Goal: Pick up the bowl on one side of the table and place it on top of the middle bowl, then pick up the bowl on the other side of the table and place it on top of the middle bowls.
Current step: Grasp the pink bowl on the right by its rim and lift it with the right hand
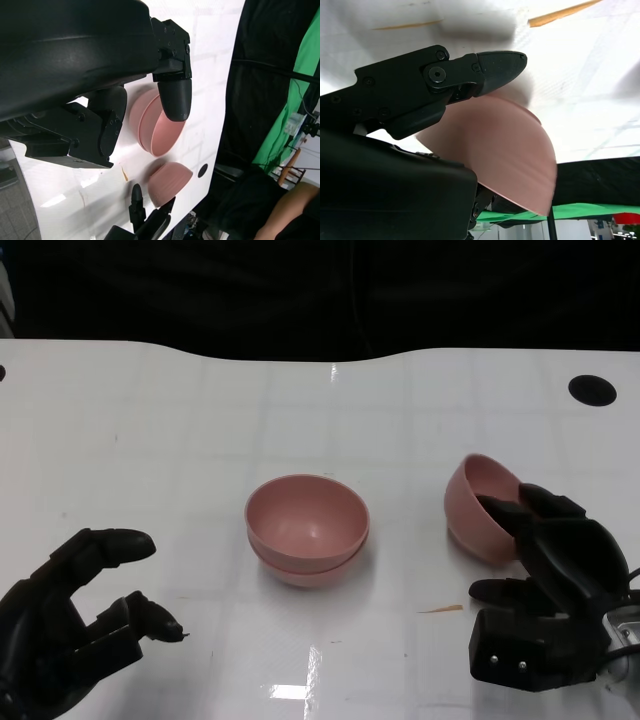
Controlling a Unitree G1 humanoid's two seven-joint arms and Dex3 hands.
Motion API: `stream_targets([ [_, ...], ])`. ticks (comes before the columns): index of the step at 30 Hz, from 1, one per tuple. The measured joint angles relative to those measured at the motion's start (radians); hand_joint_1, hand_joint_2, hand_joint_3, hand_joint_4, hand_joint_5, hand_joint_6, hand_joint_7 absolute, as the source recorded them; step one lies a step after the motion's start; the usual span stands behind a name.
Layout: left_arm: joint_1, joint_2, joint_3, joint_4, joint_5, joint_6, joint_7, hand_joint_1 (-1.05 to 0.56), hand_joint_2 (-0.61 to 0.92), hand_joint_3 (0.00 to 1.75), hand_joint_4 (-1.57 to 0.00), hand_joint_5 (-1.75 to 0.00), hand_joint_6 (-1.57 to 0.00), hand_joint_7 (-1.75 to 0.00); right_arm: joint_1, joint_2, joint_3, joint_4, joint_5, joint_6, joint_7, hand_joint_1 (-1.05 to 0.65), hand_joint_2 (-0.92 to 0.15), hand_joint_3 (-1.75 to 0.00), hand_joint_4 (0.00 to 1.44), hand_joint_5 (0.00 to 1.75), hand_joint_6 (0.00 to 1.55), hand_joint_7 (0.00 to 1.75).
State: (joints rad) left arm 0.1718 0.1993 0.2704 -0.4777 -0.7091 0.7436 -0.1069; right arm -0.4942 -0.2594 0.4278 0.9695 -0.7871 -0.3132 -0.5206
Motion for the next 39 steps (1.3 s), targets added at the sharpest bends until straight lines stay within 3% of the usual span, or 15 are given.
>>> stream_targets([
  [2, 0.000, -0.001, 0.000, -0.002, 0.000, 0.003, 0.004, 0.26, 0.92, 1.48, -0.47, -1.75, -0.09, -1.75, -0.008, 0.003, 0.007, 0.028, 0.001, -0.016, -0.027, -0.59, -0.92, -0.12, 0.44, 0.07, 0.49, 0.05],
  [3, 0.000, -0.001, 0.000, -0.003, 0.000, 0.004, 0.004, 0.26, 0.92, 1.48, -0.47, -1.75, -0.09, -1.75, -0.013, 0.004, 0.007, 0.046, 0.008, -0.036, -0.041, -0.33, -0.92, -0.15, 0.75, 0.66, 0.89, 0.12],
  [4, 0.000, -0.002, 0.000, -0.005, 0.000, 0.005, 0.006, 0.26, 0.92, 1.48, -0.47, -1.75, -0.09, -1.75, -0.018, 0.005, 0.007, 0.065, 0.023, -0.070, -0.056, -0.25, -0.92, -0.16, 0.83, 0.93, 1.04, 0.13],
  [5, 0.000, -0.003, 0.000, -0.007, 0.000, 0.006, 0.007, 0.26, 0.92, 1.48, -0.47, -1.75, -0.09, -1.75, -0.021, 0.007, 0.005, 0.082, 0.036, -0.107, -0.067, -0.22, -0.92, -0.22, 0.84, 1.40, 1.15, 0.30],
  [6, 0.000, -0.004, 0.000, -0.008, 0.000, 0.006, 0.007, 0.26, 0.92, 1.48, -0.47, -1.75, -0.09, -1.75, -0.022, 0.010, 0.004, 0.097, 0.047, -0.143, -0.074, -0.21, -0.92, -0.24, 0.83, 1.57, 1.11, 0.51],
  [7, 0.000, -0.005, 0.000, -0.010, 0.000, 0.006, 0.008, 0.26, 0.92, 1.48, -0.47, -1.75, -0.09, -1.75, -0.022, 0.014, 0.003, 0.110, 0.057, -0.168, -0.082, -0.23, -0.91, -0.28, 0.83, 1.67, 0.97, 0.86],
  [11, 0.000, -0.007, -0.001, -0.010, 0.000, 0.009, 0.014, 0.26, 0.92, 1.48, -0.46, -1.75, -0.08, -1.75, -0.032, 0.022, 0.004, 0.127, 0.067, -0.203, -0.098, -0.26, -0.91, -0.35, 0.85, 1.74, 0.78, 1.31],
  [13, 0.000, -0.008, -0.001, -0.010, 0.000, 0.008, 0.014, 0.26, 0.92, 1.48, -0.46, -1.75, -0.08, -1.75, -0.032, 0.022, 0.006, 0.133, 0.068, -0.211, -0.098, -0.26, -0.91, -0.36, 0.85, 1.75, 0.76, 1.35],
  [21, 0.000, -0.008, -0.001, -0.010, 0.002, 0.008, 0.015, 0.26, 0.92, 1.49, -0.50, -1.75, -0.15, -1.75, -0.032, 0.021, 0.019, 0.135, 0.066, -0.227, -0.100, -0.24, -0.90, -0.34, 0.84, 1.75, 0.86, 1.10],
  [39, 0.000, -0.008, -0.001, -0.010, 0.003, 0.008, 0.015, 0.26, 0.92, 1.47, -0.53, -1.75, -0.17, -1.75, -0.032, 0.015, 0.023, 0.133, 0.065, -0.263, -0.109, -0.20, -0.87, -0.38, 0.82, 1.75, 0.83, 1.23],
])
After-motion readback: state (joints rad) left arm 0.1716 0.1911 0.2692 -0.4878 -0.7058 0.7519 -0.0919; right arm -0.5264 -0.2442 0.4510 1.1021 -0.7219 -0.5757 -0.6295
